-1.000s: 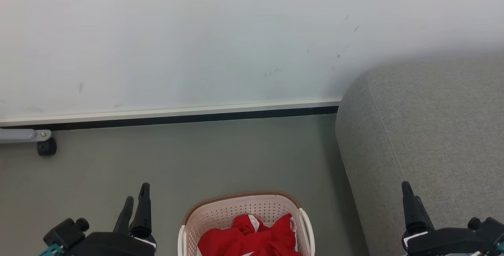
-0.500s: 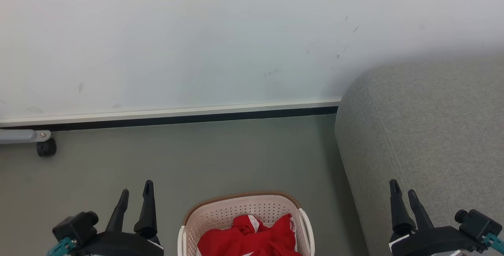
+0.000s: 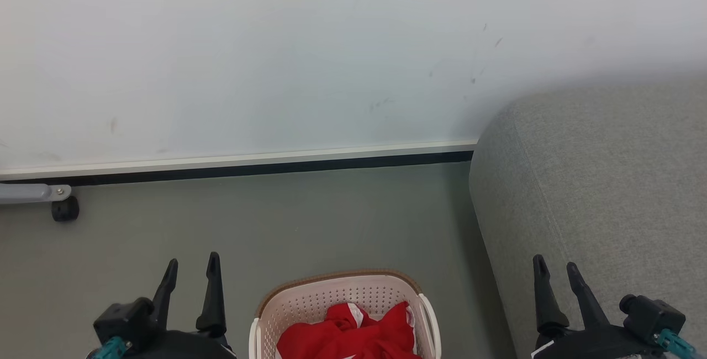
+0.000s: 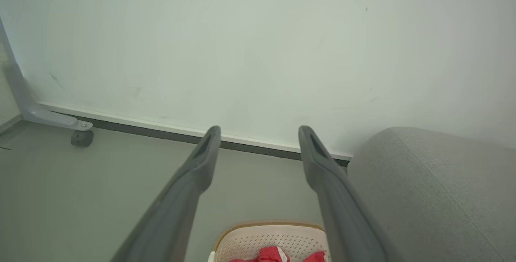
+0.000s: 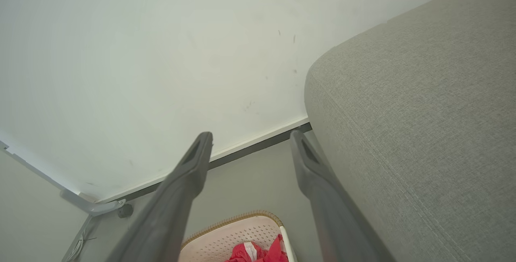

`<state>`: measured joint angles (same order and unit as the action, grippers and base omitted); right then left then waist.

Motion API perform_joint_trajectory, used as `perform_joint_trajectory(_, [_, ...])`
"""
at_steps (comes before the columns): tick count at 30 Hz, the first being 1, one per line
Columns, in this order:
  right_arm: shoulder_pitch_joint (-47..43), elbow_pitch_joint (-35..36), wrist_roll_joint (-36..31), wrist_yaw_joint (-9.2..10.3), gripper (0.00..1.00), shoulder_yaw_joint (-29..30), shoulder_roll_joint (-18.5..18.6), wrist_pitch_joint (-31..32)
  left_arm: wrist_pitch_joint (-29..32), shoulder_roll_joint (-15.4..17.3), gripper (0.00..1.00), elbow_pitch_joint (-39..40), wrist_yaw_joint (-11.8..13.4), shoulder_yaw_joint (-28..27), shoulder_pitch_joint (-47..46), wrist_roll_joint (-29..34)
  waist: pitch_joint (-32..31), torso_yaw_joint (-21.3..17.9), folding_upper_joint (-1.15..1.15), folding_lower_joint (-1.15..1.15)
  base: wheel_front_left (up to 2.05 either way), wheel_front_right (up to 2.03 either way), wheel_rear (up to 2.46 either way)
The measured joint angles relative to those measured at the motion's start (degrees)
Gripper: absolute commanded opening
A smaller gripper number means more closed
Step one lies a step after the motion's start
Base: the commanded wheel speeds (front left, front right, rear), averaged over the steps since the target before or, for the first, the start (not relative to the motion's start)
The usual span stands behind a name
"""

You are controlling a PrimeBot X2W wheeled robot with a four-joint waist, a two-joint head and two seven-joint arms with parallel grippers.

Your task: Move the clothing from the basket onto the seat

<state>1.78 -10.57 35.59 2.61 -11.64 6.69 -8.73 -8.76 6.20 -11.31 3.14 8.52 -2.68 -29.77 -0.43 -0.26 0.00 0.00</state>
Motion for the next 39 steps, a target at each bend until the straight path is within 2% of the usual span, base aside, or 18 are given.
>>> perform_joint_trajectory(26, [-1.66,2.80,-20.54,3.52,1.00,-5.30,2.00,-5.56,-5.71,0.54,1.00,1.48,3.94,1.85,3.16,21.87,-1.03,-0.02,0.00,0.00,0.00,0.00,0.00])
perform_joint_trajectory(39, [-2.22,2.83,-21.01,3.52,1.00,-5.06,2.03,-5.56,-5.71,0.48,1.00,1.38,3.92,1.64,3.18,22.46,-0.80,-0.09,0.00,0.00,0.00,0.00,0.00])
